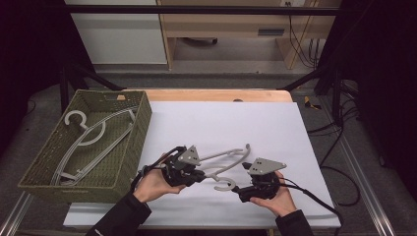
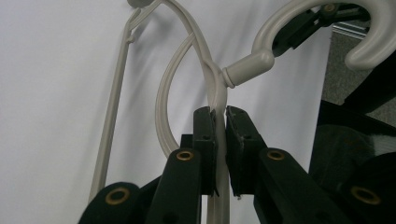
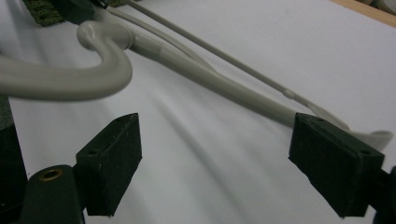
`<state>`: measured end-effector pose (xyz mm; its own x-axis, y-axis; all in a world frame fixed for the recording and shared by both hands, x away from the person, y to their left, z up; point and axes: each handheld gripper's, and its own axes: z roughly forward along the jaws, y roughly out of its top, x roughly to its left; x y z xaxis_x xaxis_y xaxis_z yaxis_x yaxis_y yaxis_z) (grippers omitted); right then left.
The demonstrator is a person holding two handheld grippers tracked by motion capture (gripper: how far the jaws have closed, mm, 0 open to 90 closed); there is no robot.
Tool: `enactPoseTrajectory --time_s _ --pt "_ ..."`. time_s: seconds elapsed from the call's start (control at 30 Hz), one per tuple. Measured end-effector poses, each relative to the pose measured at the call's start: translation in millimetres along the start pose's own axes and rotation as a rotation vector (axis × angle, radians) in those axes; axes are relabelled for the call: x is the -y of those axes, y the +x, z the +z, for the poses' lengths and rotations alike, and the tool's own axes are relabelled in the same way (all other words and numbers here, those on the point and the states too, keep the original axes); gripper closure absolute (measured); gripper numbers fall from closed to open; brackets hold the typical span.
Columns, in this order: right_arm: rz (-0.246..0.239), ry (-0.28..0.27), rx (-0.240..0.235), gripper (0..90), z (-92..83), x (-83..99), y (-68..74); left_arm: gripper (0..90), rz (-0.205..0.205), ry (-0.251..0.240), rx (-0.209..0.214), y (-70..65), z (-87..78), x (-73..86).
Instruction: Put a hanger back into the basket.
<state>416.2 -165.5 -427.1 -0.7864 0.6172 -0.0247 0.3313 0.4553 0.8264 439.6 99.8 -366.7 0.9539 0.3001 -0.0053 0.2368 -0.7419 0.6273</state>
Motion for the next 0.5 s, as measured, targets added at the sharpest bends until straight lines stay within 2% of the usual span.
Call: enactPoseTrajectory --time_s 0.17,0.23,0.47,0.5 --pt "-0.035 -0.008 -0.008 20.8 4.6 -2.2 3.4 82.9 0.009 -0.008 0.02 -5.6 2.5 -4.8" --pt "-0.047 0.001 -0.006 21.3 7.4 -2.3 4.2 82.9 0.014 -0.002 0.013 -6.4 4.0 -5.0" --pt "-0.132 -0.013 0.019 33.0 14.4 -8.3 3.6 82.9 -0.002 0.004 0.037 -2.2 4.2 3.5" --pt "-0.158 -0.012 0.021 34.4 17.5 -9.7 4.4 82.9 -0.008 -0.001 0.042 -1.5 4.2 5.2"
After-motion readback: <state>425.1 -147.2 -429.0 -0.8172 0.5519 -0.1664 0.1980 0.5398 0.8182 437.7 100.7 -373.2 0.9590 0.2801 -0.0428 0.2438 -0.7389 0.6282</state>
